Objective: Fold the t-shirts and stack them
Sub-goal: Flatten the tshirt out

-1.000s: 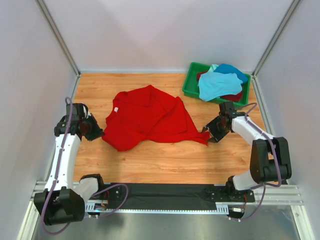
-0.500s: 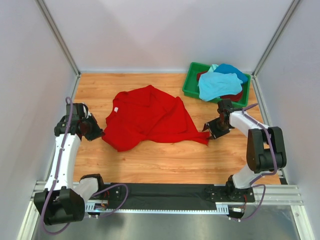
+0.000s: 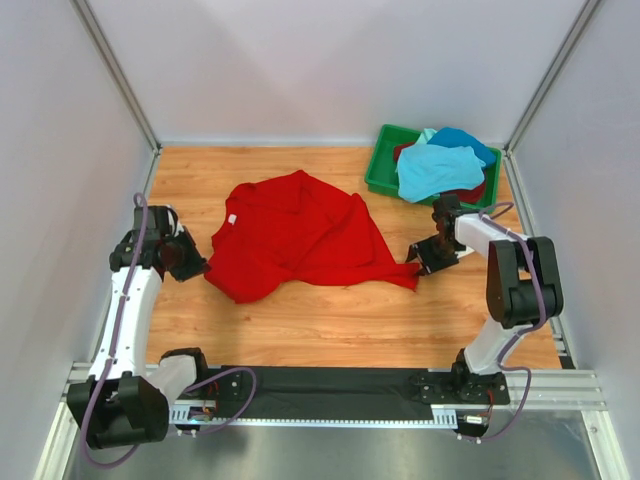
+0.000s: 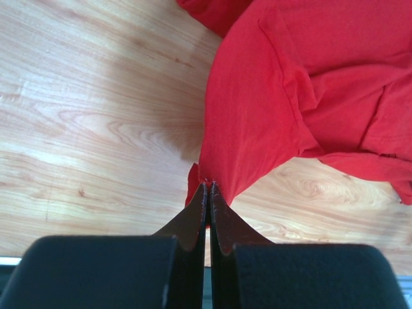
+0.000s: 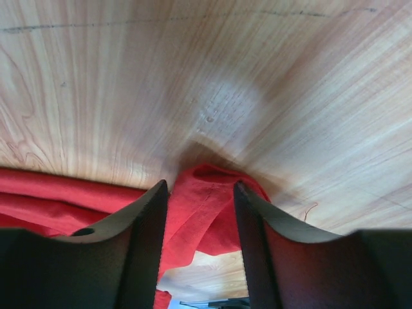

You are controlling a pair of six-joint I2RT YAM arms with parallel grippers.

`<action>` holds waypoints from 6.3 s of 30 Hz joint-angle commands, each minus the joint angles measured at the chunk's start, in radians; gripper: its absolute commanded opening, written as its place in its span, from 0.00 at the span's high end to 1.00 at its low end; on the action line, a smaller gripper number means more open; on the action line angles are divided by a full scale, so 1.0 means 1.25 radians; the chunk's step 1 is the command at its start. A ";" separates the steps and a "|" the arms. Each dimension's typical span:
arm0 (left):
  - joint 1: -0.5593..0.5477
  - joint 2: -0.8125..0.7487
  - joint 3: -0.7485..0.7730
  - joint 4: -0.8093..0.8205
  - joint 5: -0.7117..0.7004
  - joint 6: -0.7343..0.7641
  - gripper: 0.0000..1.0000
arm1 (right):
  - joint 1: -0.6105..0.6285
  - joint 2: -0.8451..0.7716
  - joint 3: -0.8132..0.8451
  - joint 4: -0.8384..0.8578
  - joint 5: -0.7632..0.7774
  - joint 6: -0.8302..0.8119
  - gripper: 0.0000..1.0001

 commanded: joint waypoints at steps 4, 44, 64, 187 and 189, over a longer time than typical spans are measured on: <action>-0.005 -0.007 0.050 0.000 -0.020 0.023 1.00 | -0.007 0.045 0.025 -0.028 0.044 0.003 0.79; 0.222 0.261 1.103 0.329 0.226 0.097 1.00 | 0.084 -0.175 0.700 0.190 -0.001 -0.582 1.00; 0.220 -0.397 -0.116 -0.116 -0.065 -0.326 1.00 | 0.220 -0.866 -0.293 -0.301 0.130 -0.372 1.00; -0.260 1.192 1.074 0.067 -0.200 0.008 0.63 | 0.299 0.110 0.406 -0.119 0.162 -0.662 0.28; -0.278 1.228 1.104 0.068 -0.117 0.033 0.63 | 0.296 0.124 0.412 -0.119 0.157 -0.659 0.28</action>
